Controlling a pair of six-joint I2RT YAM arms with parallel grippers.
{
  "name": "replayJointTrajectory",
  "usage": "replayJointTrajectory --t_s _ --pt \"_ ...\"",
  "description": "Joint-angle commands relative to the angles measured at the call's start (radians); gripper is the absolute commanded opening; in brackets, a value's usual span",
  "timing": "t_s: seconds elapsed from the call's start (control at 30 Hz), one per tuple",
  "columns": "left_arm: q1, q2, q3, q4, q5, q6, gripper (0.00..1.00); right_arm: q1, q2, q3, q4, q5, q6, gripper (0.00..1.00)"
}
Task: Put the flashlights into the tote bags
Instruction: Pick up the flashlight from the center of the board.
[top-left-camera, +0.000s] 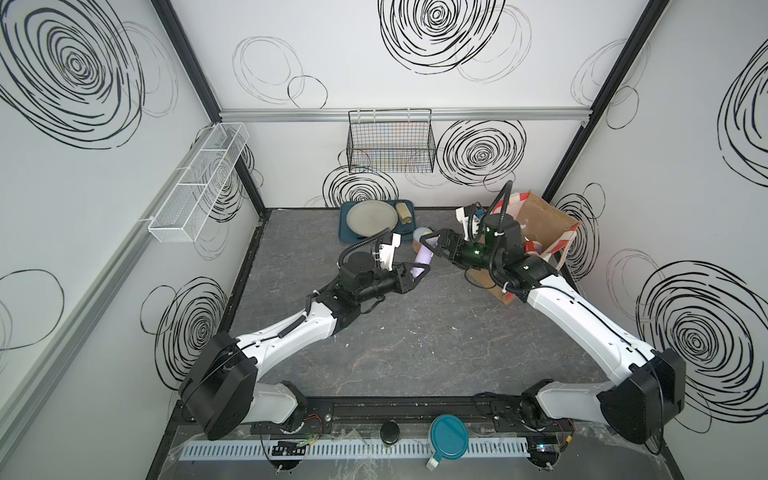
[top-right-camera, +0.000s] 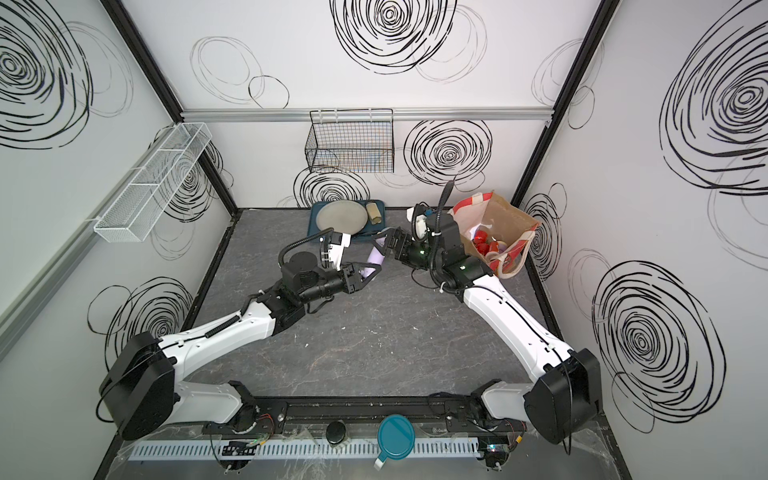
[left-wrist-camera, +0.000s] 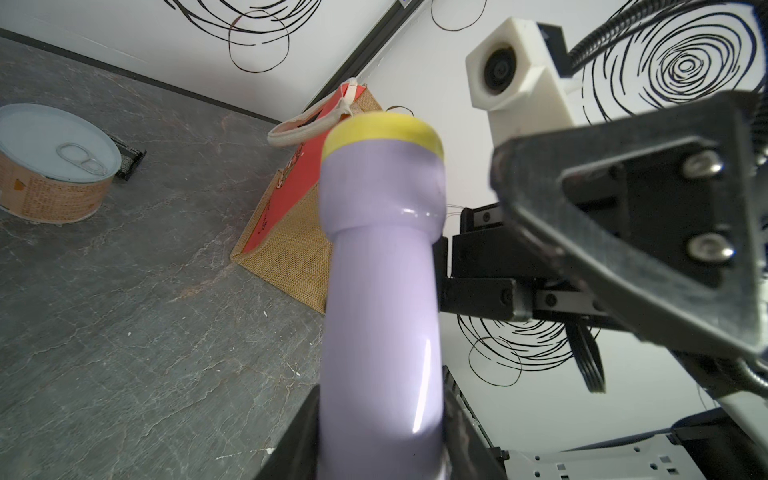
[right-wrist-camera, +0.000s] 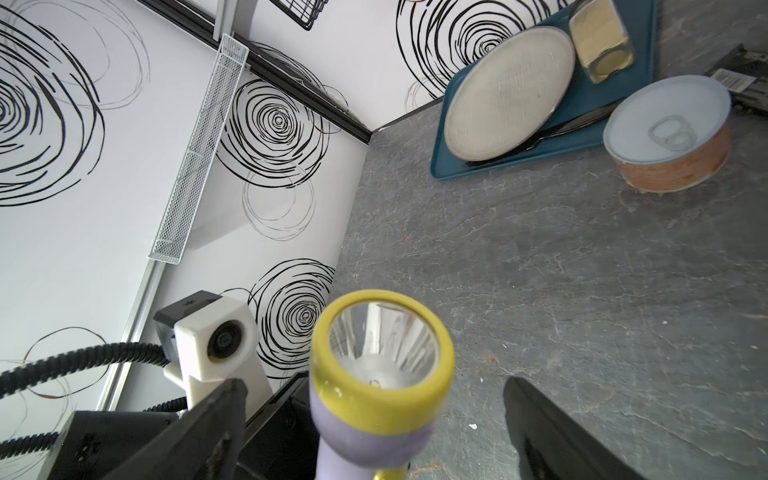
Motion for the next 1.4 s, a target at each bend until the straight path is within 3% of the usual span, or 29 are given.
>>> replayJointTrajectory --t_s 0.0,0.6,0.9,1.27,1.37 --pt "0.01 0.008 0.039 0.087 0.021 -0.01 0.0 -0.003 0.016 0.019 0.059 -0.015 0.015 0.96" --pt "0.02 0.039 0.047 0.107 0.044 -0.014 0.0 -0.003 0.059 0.016 0.123 -0.018 0.054 0.71" --pt "0.029 0.047 0.048 0.116 0.053 -0.012 0.0 -0.006 0.082 0.024 0.127 -0.011 0.06 0.55" --pt "0.032 0.052 0.046 0.098 0.045 0.006 0.0 -0.018 0.101 0.039 0.139 -0.021 0.058 0.26" --pt "0.032 0.045 0.052 0.066 0.03 0.032 0.27 -0.023 0.101 0.051 0.114 -0.014 0.035 0.19"
